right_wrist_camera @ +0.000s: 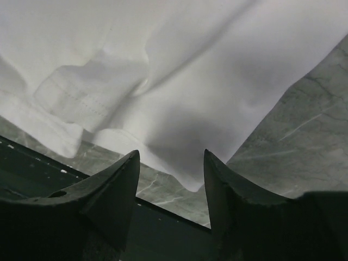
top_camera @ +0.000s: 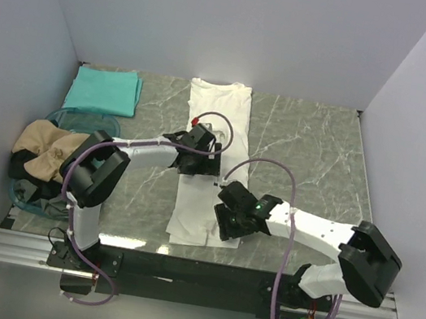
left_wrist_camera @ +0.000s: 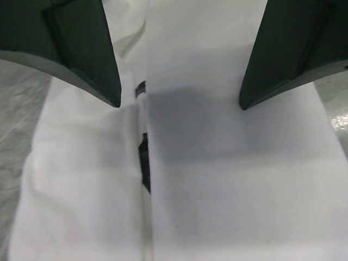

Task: Fold and stack the t-shirts

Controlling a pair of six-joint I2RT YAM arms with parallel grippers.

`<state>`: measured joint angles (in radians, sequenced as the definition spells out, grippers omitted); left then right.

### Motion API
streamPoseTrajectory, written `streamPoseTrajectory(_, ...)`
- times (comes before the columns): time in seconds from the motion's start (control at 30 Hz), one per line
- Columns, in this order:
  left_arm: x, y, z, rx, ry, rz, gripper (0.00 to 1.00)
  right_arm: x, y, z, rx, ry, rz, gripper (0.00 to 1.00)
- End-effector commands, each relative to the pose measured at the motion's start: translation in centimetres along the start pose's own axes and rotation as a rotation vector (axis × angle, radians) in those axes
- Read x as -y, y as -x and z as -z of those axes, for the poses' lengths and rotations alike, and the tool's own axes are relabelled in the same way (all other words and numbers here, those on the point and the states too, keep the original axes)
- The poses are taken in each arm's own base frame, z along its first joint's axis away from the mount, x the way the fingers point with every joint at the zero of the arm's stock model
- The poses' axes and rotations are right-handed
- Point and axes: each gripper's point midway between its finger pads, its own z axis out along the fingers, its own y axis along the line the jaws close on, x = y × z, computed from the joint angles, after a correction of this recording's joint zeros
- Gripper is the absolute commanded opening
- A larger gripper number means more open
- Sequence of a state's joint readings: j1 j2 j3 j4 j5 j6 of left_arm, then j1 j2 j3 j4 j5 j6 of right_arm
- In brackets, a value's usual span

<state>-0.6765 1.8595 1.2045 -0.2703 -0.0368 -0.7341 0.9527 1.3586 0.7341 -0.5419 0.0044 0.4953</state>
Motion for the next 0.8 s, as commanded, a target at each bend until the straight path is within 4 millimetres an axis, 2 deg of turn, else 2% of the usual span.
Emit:
streamPoseTrajectory(0.0, 0.2, -0.8, 0.0, -0.003, -0.034, 0.039, 0.99, -0.6, 1.3, -0.1, 0.027, -0.028, 0.042, 0.57)
streamPoseTrajectory(0.17, -1.8, -3.3, -1.0, -0.051, 0.014, 0.061, 0.99, -0.3, 0.6, -0.9, -0.015, -0.072, 0.071, 0.53)
streamPoseTrajectory(0.37, -3.0, -3.9, -1.5, -0.058, 0.066, 0.067, 1.0, 1.0, -0.1, -1.0, -0.043, -0.144, 0.076, 0.47)
streamPoseTrajectory(0.43, -3.2, -3.9, -1.6, -0.06, 0.076, 0.064, 1.0, 1.2, -0.4, -1.0, -0.056, -0.153, 0.076, 0.42)
streamPoseTrajectory(0.53, -3.7, -3.7, -1.7, -0.054, 0.106, 0.061, 0.99, 1.4, -1.0, -1.0, -0.072, -0.154, 0.063, 0.23)
streamPoseTrajectory(0.57, -3.8, -3.8, -1.7, -0.055, 0.113, 0.057, 0.99, 1.6, -1.4, -0.9, -0.08, -0.163, 0.051, 0.13)
streamPoseTrajectory(0.6, -3.9, -3.7, -1.8, -0.055, 0.114, 0.06, 0.99, 1.6, -1.5, -0.9, -0.081, -0.164, 0.047, 0.09)
streamPoseTrajectory(0.77, -4.0, -3.9, -1.9, -0.058, 0.117, 0.059, 0.99, 1.2, -1.9, -0.2, -0.077, -0.131, 0.027, 0.07)
